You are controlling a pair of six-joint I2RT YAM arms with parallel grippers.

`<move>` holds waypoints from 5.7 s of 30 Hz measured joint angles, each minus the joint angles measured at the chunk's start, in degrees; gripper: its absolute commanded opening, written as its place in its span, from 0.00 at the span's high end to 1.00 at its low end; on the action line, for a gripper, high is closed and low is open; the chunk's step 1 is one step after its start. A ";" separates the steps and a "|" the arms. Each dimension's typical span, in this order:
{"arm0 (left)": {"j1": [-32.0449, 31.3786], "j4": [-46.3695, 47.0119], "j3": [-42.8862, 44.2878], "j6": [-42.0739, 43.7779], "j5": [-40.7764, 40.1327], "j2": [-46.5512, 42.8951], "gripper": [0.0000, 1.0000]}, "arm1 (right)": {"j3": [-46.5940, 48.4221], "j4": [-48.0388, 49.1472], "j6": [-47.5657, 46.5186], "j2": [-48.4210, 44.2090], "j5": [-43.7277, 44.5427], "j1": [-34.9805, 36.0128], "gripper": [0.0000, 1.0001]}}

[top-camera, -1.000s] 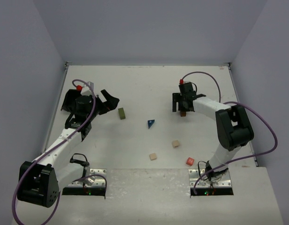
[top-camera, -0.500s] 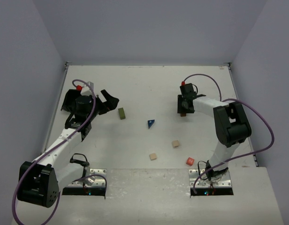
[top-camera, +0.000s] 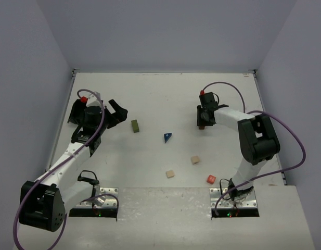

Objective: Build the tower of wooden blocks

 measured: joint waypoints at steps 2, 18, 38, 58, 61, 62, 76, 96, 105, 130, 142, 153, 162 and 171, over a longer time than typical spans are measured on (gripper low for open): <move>0.00 -1.77 0.28 -0.73 -2.44 -0.86 0.00 | 1.01 -1.15 -0.20 -1.46 -0.02 2.13 0.80; 0.00 -14.28 4.16 -6.35 -19.69 -8.59 0.00 | 31.88 -6.47 5.37 10.40 3.35 28.44 0.78; 0.00 -16.91 4.18 -7.35 -23.22 -9.00 0.00 | 55.78 -16.61 13.78 31.45 12.57 35.50 0.78; 0.00 -15.66 4.01 -7.33 -22.51 -8.27 0.00 | 57.00 -16.81 14.24 34.45 10.77 35.95 0.72; 0.00 -15.53 4.00 -7.33 -22.36 -8.10 0.00 | 57.01 -16.90 14.32 34.58 10.75 36.00 0.72; 0.00 -15.53 4.00 -7.33 -22.30 -8.05 0.00 | 57.01 -16.95 14.38 34.59 10.75 36.04 0.72; 0.00 -15.05 3.42 -7.33 -21.68 -7.97 0.00 | 58.41 -17.54 14.66 35.51 10.84 36.26 0.69; 0.00 -15.01 3.26 -7.31 -21.64 -7.97 0.00 | 59.06 -18.52 14.66 35.85 10.97 36.29 0.66; 0.00 -15.01 3.26 -7.33 -21.68 -7.88 0.00 | 59.50 -18.89 14.66 36.44 10.95 36.29 0.63; 0.01 -14.93 3.26 -7.33 -21.66 -6.97 0.00 | 59.41 -19.31 14.56 36.40 10.90 36.82 0.43; 0.02 -14.92 3.26 -7.33 -21.66 -6.97 0.00 | 57.69 -18.72 14.40 36.28 10.47 37.69 0.28; 0.02 -14.92 3.26 -7.33 -21.64 -6.97 0.00 | 53.66 -16.88 13.12 34.01 10.92 37.78 0.01; 0.02 -14.96 3.24 -7.32 -21.50 -8.06 0.00 | 41.86 -11.51 9.36 20.20 11.46 37.79 0.01; 0.02 -14.69 2.36 -7.09 -20.03 -9.56 0.00 | 16.91 -5.23 7.41 -4.13 14.41 37.79 0.01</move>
